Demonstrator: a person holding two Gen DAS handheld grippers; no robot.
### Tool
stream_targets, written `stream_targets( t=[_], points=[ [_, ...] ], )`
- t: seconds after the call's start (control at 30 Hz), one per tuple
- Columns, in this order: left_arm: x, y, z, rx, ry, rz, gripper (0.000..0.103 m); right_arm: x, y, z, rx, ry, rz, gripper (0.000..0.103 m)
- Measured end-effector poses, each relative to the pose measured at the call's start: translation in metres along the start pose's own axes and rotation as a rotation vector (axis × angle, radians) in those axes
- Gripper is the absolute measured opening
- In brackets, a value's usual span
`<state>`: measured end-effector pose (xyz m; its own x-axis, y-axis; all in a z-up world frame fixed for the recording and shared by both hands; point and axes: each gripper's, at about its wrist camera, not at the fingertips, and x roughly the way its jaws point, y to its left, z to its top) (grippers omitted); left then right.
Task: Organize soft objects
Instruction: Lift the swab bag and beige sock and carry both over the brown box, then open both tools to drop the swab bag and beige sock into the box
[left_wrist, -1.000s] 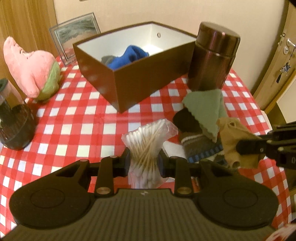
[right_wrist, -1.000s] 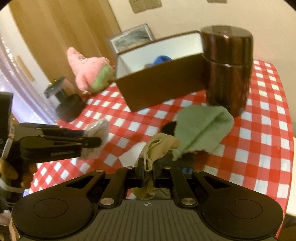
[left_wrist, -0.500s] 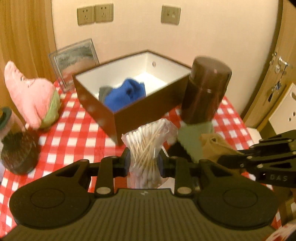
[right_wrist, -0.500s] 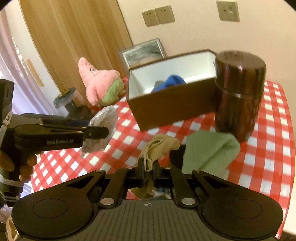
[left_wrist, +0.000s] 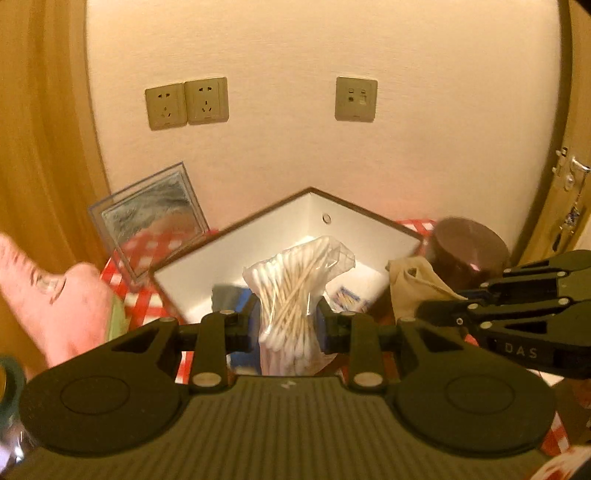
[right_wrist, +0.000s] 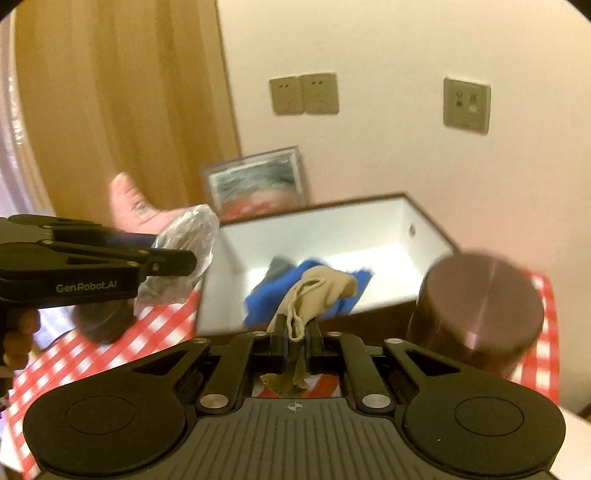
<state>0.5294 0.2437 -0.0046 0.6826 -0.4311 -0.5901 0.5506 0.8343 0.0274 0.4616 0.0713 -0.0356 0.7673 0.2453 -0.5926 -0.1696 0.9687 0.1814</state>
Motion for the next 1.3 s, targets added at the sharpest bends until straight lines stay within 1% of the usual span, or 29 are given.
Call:
stream_targets(
  t=[0.1, 0.27, 0.4, 0.6, 0.63, 0.7, 0.73, 0.83, 0.97, 1.07, 1.1, 1.17, 1.2, 1.23, 1.3],
  points=[
    [0.028, 0.006, 0.021, 0.005, 0.005, -0.009, 0.028, 0.024, -0.011, 0.023, -0.003, -0.014, -0.034, 0.008],
    [0.078, 0.017, 0.049, -0.009, 0.024, -0.057, 0.028, 0.066, -0.033, 0.055, 0.028, -0.012, -0.093, 0.008],
    [0.119, 0.027, 0.065, -0.01, 0.058, -0.068, 0.028, 0.101, -0.049, 0.077, 0.057, 0.016, -0.135, 0.008],
    [0.174, 0.031, 0.082, 0.022, 0.086, -0.063, 0.028, 0.139, -0.067, 0.096, 0.078, 0.064, -0.179, 0.008],
    [0.182, 0.03, 0.085, 0.025, 0.091, -0.072, 0.029, 0.144, -0.071, 0.098, 0.081, 0.068, -0.187, 0.009],
    [0.196, 0.03, 0.09, 0.023, 0.099, -0.09, 0.036, 0.15, -0.078, 0.101, 0.088, 0.075, -0.201, 0.009],
    [0.203, 0.03, 0.093, 0.019, 0.099, -0.092, 0.043, 0.153, -0.081, 0.103, 0.09, 0.076, -0.206, 0.009],
    [0.219, 0.03, 0.097, 0.012, 0.106, -0.103, 0.053, 0.16, -0.087, 0.108, 0.099, 0.077, -0.216, 0.009],
    [0.228, 0.031, 0.097, 0.008, 0.116, -0.101, 0.054, 0.164, -0.092, 0.11, 0.104, 0.079, -0.225, 0.009],
    [0.229, 0.036, 0.09, -0.002, 0.138, -0.088, 0.054, 0.168, -0.095, 0.11, 0.111, 0.098, -0.22, 0.009],
    [0.23, 0.038, 0.088, -0.003, 0.146, -0.079, 0.054, 0.168, -0.096, 0.11, 0.116, 0.097, -0.222, 0.01],
    [0.229, 0.041, 0.084, 0.001, 0.16, -0.059, 0.054, 0.167, -0.097, 0.112, 0.119, 0.092, -0.225, 0.025],
    [0.227, 0.042, 0.083, 0.001, 0.164, -0.05, 0.054, 0.165, -0.097, 0.112, 0.12, 0.08, -0.225, 0.043],
    [0.225, 0.044, 0.082, -0.003, 0.165, -0.044, 0.054, 0.161, -0.097, 0.113, 0.123, 0.06, -0.23, 0.053],
    [0.219, 0.048, 0.08, -0.024, 0.166, -0.046, 0.054, 0.153, -0.096, 0.115, 0.121, 0.033, -0.231, 0.054]
  ],
)
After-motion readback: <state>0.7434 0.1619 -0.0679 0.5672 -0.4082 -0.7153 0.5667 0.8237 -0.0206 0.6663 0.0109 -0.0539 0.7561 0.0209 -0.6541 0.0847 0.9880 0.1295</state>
